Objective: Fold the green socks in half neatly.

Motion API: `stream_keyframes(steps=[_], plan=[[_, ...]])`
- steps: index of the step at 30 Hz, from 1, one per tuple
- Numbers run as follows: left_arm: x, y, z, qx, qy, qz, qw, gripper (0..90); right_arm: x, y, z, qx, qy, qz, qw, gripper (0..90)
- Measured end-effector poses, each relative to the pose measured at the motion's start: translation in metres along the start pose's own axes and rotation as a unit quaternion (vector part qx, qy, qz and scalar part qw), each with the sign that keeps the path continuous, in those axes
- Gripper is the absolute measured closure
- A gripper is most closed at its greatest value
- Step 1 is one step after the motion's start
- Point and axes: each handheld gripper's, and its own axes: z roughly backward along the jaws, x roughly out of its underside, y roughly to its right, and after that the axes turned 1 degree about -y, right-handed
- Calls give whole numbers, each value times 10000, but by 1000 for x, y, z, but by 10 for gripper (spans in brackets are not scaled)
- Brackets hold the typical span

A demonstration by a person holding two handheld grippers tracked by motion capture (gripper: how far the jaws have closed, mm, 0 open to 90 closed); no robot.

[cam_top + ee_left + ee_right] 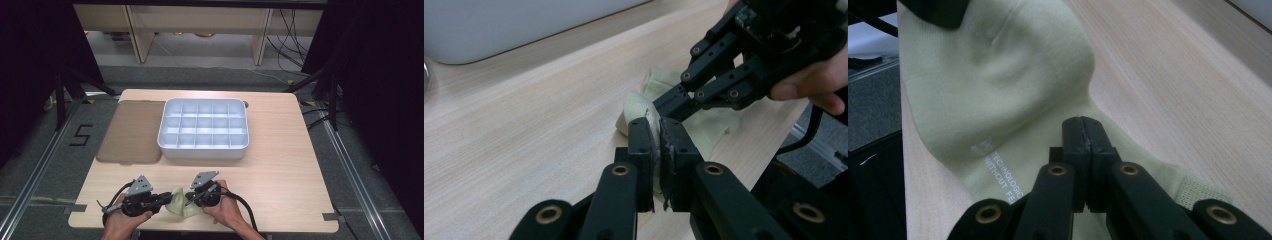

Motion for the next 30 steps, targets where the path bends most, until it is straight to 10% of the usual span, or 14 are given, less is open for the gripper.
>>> stream_keyframes(steps=[11, 30], plan=[[-7, -4, 5, -18, -1, -15, 10000, 837, 13, 19, 46, 240, 61, -149, 9996, 900], [-42, 21, -39, 318, -79, -195, 9993, 832, 33, 21, 41, 105, -198, -294, 9993, 900]])
